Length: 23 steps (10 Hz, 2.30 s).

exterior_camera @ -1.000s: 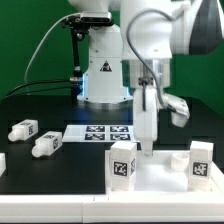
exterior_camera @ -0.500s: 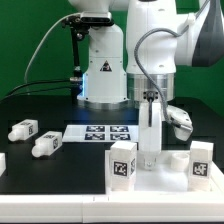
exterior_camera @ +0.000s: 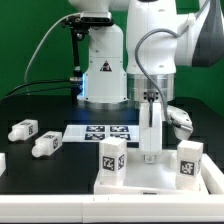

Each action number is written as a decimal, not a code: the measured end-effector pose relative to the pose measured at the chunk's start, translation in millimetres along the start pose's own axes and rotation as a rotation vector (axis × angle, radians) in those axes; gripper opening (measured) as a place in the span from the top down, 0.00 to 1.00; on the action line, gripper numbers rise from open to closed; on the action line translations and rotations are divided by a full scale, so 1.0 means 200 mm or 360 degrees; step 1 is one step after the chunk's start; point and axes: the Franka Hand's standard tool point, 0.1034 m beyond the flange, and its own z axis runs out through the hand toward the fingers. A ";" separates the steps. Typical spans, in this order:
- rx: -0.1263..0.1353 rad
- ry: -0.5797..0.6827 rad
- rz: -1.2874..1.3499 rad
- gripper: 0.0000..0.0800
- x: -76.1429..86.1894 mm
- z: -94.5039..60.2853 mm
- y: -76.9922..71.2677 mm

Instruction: Assemble square table

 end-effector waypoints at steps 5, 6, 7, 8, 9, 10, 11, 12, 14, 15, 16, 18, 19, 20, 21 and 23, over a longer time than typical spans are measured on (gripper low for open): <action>0.0027 -0.0031 -0.0673 0.95 0.25 -0.07 0.00; 0.0009 -0.0044 -0.0915 0.95 0.35 -0.07 0.01; 0.0000 -0.0058 -0.1082 0.95 0.40 -0.05 0.01; -0.0005 -0.0060 -0.1150 0.95 0.38 -0.05 0.02; -0.0007 -0.0059 -0.1248 0.94 0.39 -0.04 0.02; -0.0004 -0.0059 -0.1360 0.94 0.41 -0.05 0.01; 0.0022 -0.0065 -0.1617 0.94 0.46 -0.07 -0.05; 0.0022 -0.0105 -0.1871 0.94 0.48 -0.09 -0.14; 0.0044 -0.0108 -0.2269 0.94 0.49 -0.12 -0.25; 0.0033 -0.0114 -0.2353 0.94 0.50 -0.11 -0.22; 0.0023 -0.0111 -0.2451 0.94 0.51 -0.10 -0.22; 0.0012 -0.0053 -0.3000 0.94 0.51 -0.14 -0.31; -0.0034 -0.0110 -0.3278 0.94 0.49 -0.14 -0.35; -0.0089 -0.0144 -0.3494 0.94 0.45 -0.14 -0.41; -0.0077 -0.0097 -0.3549 0.94 0.47 -0.14 -0.41; -0.0108 -0.0107 -0.3744 0.94 0.50 -0.13 -0.40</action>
Offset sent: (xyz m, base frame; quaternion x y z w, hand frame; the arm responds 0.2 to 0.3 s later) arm -0.0078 -0.0319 0.0219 0.0404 -0.0726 -0.1466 0.9857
